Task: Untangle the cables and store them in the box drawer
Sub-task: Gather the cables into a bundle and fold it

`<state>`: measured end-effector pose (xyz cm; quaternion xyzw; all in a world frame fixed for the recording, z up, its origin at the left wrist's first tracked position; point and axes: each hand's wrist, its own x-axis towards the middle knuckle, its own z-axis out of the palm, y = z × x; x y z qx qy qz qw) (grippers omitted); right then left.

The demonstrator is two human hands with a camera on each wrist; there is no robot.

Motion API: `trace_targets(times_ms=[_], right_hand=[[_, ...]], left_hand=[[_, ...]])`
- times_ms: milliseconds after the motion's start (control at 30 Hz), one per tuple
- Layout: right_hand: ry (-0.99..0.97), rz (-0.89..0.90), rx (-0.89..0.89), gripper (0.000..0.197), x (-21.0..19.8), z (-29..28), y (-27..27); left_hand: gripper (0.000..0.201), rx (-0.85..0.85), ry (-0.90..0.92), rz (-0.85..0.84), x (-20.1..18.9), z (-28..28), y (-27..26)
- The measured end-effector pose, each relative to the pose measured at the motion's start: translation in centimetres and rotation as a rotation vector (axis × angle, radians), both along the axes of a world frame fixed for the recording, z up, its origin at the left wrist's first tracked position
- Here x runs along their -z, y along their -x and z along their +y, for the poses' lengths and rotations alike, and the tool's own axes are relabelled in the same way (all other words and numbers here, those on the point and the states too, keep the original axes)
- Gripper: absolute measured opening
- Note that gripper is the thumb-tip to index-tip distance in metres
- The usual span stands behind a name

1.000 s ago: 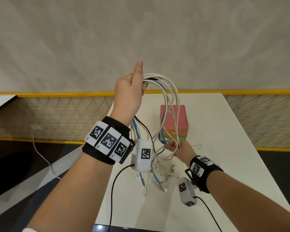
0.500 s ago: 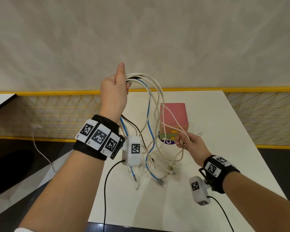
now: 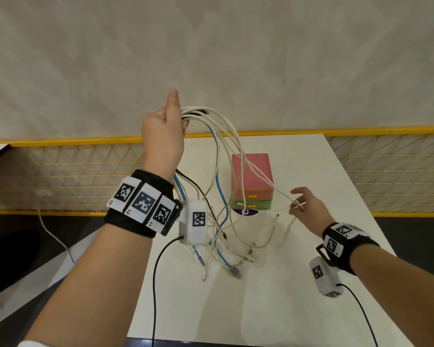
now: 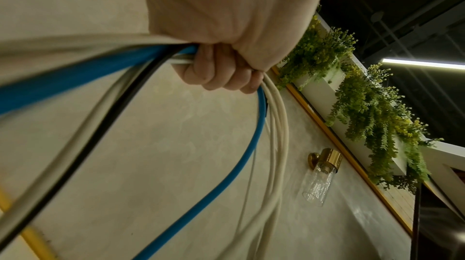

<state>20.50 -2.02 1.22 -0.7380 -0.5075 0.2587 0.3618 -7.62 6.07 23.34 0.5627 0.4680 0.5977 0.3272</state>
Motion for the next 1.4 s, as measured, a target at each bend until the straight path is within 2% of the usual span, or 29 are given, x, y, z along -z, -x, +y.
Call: trace_targets(times_ms=[100,167,233,300,367,467,567,633,733,800,833,900,933,1000,1067,1100,1167,1267,1300,1333,1400], right_hand=[[0.065,-0.291,-0.092,0.069,0.0,-0.7,-1.4],[0.146,-0.386,-0.127,0.093,-0.1,-0.9,-2.1],[0.186,-0.384,-0.217,0.118,-0.7,-0.8,-2.2],[0.173,-0.220,-0.322,0.125,-3.0,-0.6,-1.2],[0.090,-0.058,-0.390,0.120,-6.2,-0.3,0.5],[-0.170,0.045,-0.427,0.110,-11.6,0.1,3.9],[-0.410,-0.038,-0.442,0.099,-15.9,1.0,7.3],[-0.443,-0.153,-0.459,0.086,-17.4,2.4,9.2],[-0.363,-0.210,-0.407,0.055,-17.8,4.1,10.9],[-0.351,-0.261,-0.381,0.026,-17.4,4.8,11.2],[-0.354,-0.281,-0.383,0.021,-17.3,4.9,11.1],[-0.344,-0.334,-0.365,0.025,-17.5,4.9,10.8],[-0.359,-0.320,-0.324,0.030,-17.9,4.9,10.2],[-0.441,-0.198,-0.197,0.039,-19.2,4.9,8.5],[-0.517,-0.056,-0.083,0.043,-20.4,5.0,6.5],[-0.528,-0.019,-0.053,0.044,-20.6,5.0,5.5],[-0.494,-0.015,-0.030,0.040,-19.9,4.6,3.8],[-0.374,-0.154,-0.015,0.018,-17.4,4.0,1.7],[-0.284,-0.202,-0.006,0.023,-16.7,3.7,1.0],[-0.156,-0.248,0.004,0.045,-16.1,3.5,0.5],[0.066,-0.418,0.005,0.100,-15.5,2.7,0.4]], left_hand=[[0.054,0.000,0.012,-0.041,-0.2,0.2,0.0],[0.054,0.008,0.009,-0.032,-0.3,0.3,-0.1],[0.055,0.028,-0.014,0.046,-0.1,0.2,-0.5],[0.057,0.039,-0.041,0.169,0.5,0.0,-1.2],[0.060,0.050,-0.050,0.275,1.3,-0.2,-2.1],[0.055,0.069,-0.093,0.432,2.4,-0.5,-3.3],[0.034,0.090,-0.162,0.581,3.4,-1.1,-4.7],[0.034,0.109,-0.154,0.650,3.6,-1.8,-5.5],[0.040,0.140,-0.160,0.660,3.8,-1.9,-5.9],[0.036,0.299,-0.152,0.571,4.2,-1.6,-5.5],[0.032,0.413,-0.133,0.487,4.5,-1.6,-5.1],[0.031,0.565,-0.052,0.316,5.5,-1.1,-4.1],[0.032,0.593,0.008,0.287,6.2,-0.9,-3.5],[0.026,0.610,0.124,0.359,8.3,-0.5,-1.9],[0.013,0.621,0.177,0.528,10.9,-0.3,-0.4],[0.013,0.613,0.199,0.580,12.0,-0.3,0.0],[0.026,0.573,0.222,0.587,13.1,-0.2,-0.1],[0.038,0.503,0.196,0.614,13.0,0.6,-1.1],[0.034,0.485,0.176,0.659,12.9,1.0,-1.4],[0.029,0.469,0.154,0.714,12.7,1.3,-1.8],[0.024,0.428,0.114,0.829,12.1,1.8,-2.5]])
